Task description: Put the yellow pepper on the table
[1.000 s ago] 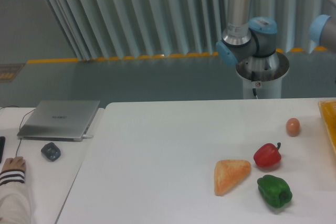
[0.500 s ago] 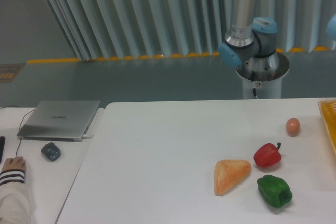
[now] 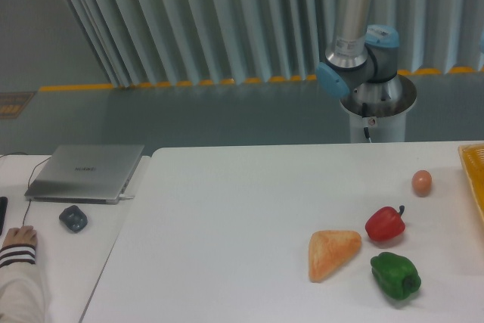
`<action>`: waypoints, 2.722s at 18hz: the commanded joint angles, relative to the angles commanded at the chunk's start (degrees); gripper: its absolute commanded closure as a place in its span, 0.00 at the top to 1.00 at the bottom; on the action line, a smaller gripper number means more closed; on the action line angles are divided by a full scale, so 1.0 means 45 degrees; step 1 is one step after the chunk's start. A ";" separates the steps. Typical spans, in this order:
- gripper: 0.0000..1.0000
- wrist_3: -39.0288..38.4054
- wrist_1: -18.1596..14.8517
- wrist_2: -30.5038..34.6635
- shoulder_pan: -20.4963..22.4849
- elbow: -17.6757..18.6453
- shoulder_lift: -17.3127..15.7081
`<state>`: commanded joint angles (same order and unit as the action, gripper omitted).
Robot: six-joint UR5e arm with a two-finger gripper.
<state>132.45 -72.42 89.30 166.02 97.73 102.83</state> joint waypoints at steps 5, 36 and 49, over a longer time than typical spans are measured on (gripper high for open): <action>1.00 -0.0020 -0.0252 0.0020 0.0059 0.0020 0.0195; 1.00 -0.1211 -0.3361 -0.0039 0.0059 -0.1777 0.1249; 1.00 -0.1231 -0.3027 -0.0039 0.0117 -0.1543 0.1406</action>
<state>126.91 -86.04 89.12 166.55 90.79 109.16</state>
